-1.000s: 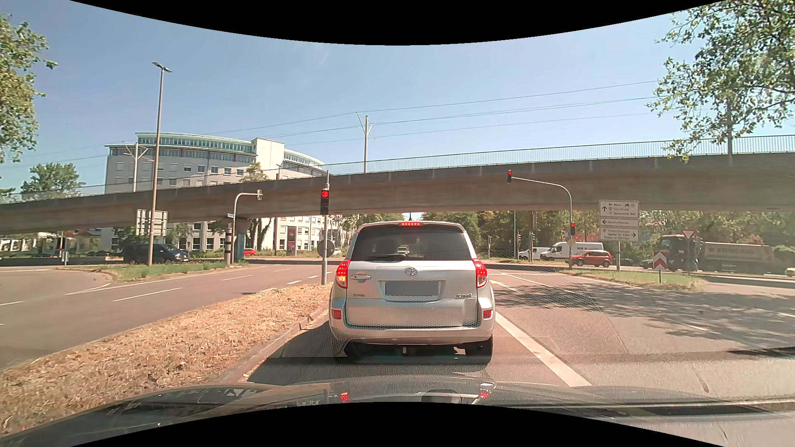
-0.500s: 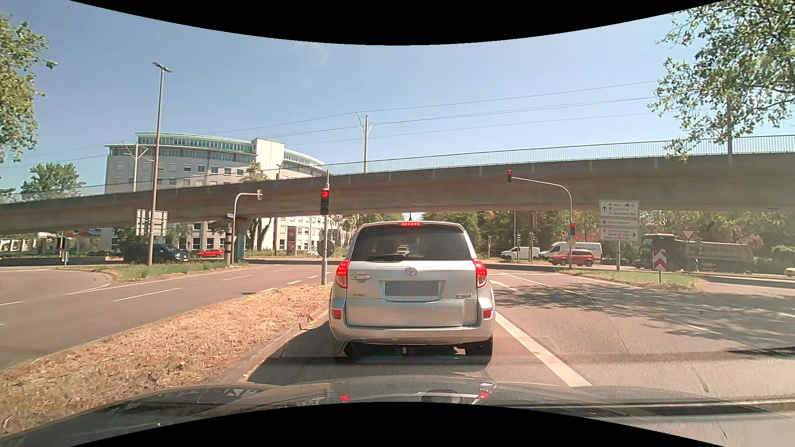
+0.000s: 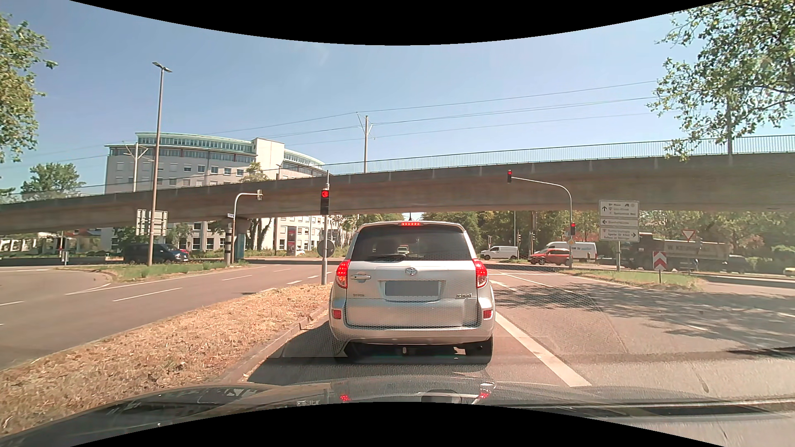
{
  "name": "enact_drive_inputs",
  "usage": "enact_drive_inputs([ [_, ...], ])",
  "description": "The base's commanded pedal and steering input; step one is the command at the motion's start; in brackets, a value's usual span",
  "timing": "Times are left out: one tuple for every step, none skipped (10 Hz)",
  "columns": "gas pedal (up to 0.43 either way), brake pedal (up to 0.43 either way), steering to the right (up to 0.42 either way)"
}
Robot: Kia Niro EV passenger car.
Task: Follow the waypoints while adhering to traffic rules and regulations
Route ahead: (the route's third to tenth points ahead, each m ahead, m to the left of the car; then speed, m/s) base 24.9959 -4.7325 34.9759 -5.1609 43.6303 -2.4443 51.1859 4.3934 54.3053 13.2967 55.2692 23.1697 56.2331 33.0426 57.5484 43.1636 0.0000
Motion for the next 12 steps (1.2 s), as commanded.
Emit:
enact_drive_inputs([
  [0.0,0.232,-0.001],
  [0.0,0.232,-0.001],
  [0.0,0.232,-0.001],
  [0.0,0.232,-0.001],
  [0.0,0.232,-0.001],
  [0.0,0.232,-0.001],
  [0.0,0.232,-0.001],
  [0.0,0.232,-0.001],
  [0.0,0.232,-0.001],
  [0.0,0.238,-0.001],
  [0.0,0.232,0.0],
  [0.0,0.232,-0.001],
])
